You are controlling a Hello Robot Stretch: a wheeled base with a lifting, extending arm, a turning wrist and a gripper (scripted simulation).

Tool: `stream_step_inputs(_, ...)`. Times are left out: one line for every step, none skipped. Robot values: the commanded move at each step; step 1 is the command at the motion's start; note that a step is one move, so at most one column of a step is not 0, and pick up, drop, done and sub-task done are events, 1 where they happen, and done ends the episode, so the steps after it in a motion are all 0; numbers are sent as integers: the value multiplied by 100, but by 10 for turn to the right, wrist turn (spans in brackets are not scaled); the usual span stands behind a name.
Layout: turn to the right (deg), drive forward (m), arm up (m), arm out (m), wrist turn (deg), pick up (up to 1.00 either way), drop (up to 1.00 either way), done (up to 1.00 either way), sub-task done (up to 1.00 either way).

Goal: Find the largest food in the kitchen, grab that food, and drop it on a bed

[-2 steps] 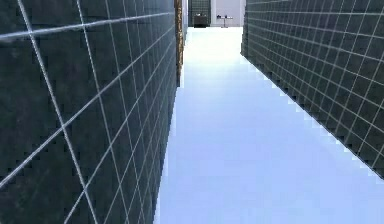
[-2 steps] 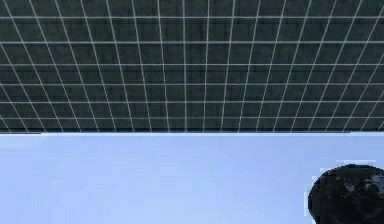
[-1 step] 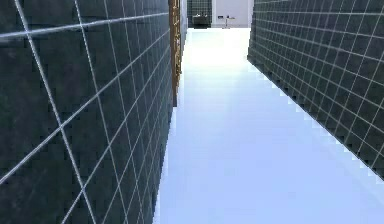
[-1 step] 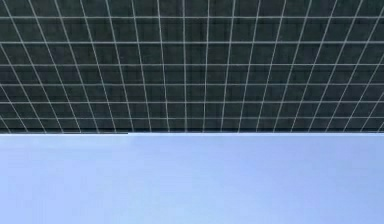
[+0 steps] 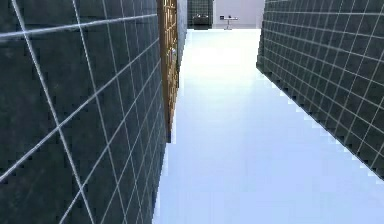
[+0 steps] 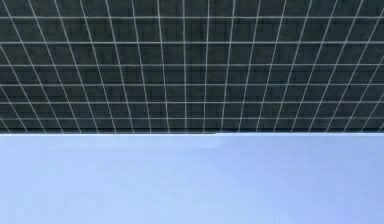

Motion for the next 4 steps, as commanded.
stream_step_inputs(0,100,0,0,0,0,0,0,0)
stream_step_inputs(0,100,0,0,0,0,0,0,0)
stream_step_inputs(0,100,0,0,0,0,0,0,0)
stream_step_inputs(0,100,0,0,0,0,0,0,0)
